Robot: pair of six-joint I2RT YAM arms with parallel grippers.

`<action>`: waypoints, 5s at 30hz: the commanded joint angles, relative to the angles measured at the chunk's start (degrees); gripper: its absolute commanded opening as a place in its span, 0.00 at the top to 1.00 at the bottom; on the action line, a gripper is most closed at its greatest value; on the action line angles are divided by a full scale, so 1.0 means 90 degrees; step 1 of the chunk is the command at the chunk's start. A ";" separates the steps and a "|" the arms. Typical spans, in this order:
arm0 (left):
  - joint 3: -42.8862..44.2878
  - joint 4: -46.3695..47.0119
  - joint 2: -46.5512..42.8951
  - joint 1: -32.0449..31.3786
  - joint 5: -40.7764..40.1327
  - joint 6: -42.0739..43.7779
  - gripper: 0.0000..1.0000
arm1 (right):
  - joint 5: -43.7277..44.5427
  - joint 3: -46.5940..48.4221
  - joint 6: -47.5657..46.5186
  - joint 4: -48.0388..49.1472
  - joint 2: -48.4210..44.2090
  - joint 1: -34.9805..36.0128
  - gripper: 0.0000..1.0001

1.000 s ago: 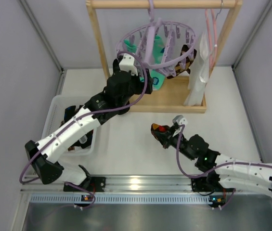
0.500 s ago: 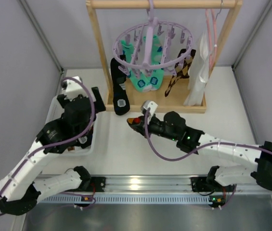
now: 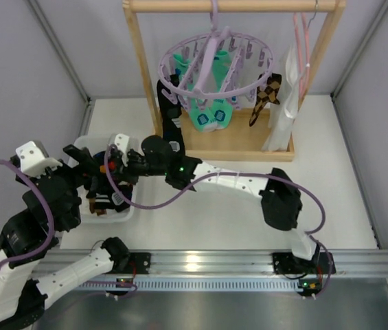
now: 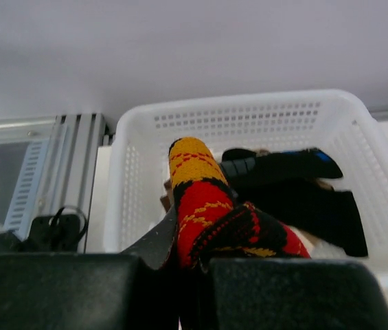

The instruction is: Remove the socks clipped to the hanger

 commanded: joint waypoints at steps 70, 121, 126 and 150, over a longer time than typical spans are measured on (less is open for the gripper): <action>-0.1719 0.8552 0.7758 0.3355 0.7733 0.0910 0.04 | 0.0247 -0.7309 0.0364 -0.1085 -0.8889 -0.0394 0.01; -0.2199 0.7478 0.5872 -0.4231 0.0234 0.1700 1.00 | 0.5002 -0.3582 0.2424 -0.3896 -0.8412 -0.0404 0.07; -0.1974 0.7488 0.6332 -0.4437 0.0135 0.1934 1.00 | 0.5305 -0.2672 0.2084 -0.4561 -0.7582 -0.0404 0.09; -0.0558 0.7507 0.7875 -0.4623 -0.0637 0.3800 1.00 | 0.7013 0.1313 0.0696 -0.5548 -0.3148 -0.0862 0.25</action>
